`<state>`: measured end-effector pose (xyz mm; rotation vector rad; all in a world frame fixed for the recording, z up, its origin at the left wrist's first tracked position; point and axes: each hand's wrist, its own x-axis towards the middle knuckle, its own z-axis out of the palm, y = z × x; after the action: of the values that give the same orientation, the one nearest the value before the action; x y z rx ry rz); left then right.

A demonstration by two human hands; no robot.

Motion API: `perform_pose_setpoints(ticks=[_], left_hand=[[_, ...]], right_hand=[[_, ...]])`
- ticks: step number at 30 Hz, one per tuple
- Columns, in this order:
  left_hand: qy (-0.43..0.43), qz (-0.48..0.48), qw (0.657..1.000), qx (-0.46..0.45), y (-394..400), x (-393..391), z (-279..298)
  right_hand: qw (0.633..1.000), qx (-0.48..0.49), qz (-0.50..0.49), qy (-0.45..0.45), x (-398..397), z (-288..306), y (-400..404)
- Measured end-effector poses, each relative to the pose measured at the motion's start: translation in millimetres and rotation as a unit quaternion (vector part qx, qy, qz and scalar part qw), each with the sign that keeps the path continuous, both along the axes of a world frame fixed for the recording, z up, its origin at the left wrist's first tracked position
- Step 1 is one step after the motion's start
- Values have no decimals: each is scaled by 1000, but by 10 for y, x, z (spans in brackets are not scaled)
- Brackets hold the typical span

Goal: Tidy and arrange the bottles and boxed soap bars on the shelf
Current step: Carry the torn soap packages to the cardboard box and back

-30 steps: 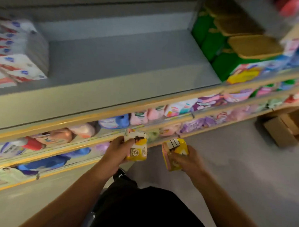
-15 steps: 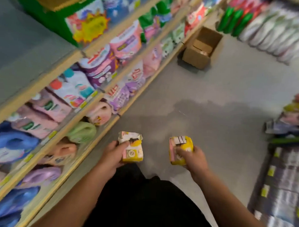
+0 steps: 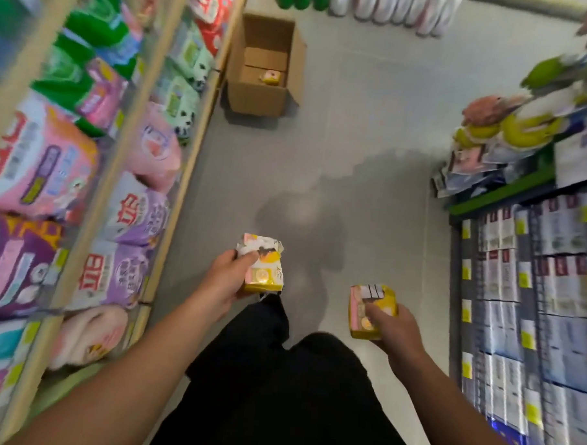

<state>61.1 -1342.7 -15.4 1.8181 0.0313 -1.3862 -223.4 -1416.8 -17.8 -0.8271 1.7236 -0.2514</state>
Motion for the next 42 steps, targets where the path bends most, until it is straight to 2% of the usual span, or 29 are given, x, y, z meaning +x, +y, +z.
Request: perform_pose_setpoints(ticks=[5, 9, 17, 26, 33, 36, 42], left_hand=[[-36, -146, 989, 8, -1318, 237, 92], [-41, -175, 984, -2, -2275, 273, 66], [-29, -67, 997, 18, -4070, 135, 8], [-39, 41, 998, 4, -5574, 301, 71], [-8, 133, 991, -11, -6825, 903, -131], [-1, 140, 990, -8, -7439, 1270, -107], [-55, 129, 990, -10, -8443, 2048, 94]], right_hand=[[998, -12, -65, 18, 21, 81, -781], [994, -12, -106, 18, 62, 0, -1545], [995, -14, -102, -5, 157, -156, -3773], [998, -22, 36, -45, 742, 96, -6024], [992, -28, 113, -42, 1546, 1, -7555], [992, -26, 124, -24, 1924, -17, -8129], [982, -37, 185, -25, 2707, 151, -9153]])
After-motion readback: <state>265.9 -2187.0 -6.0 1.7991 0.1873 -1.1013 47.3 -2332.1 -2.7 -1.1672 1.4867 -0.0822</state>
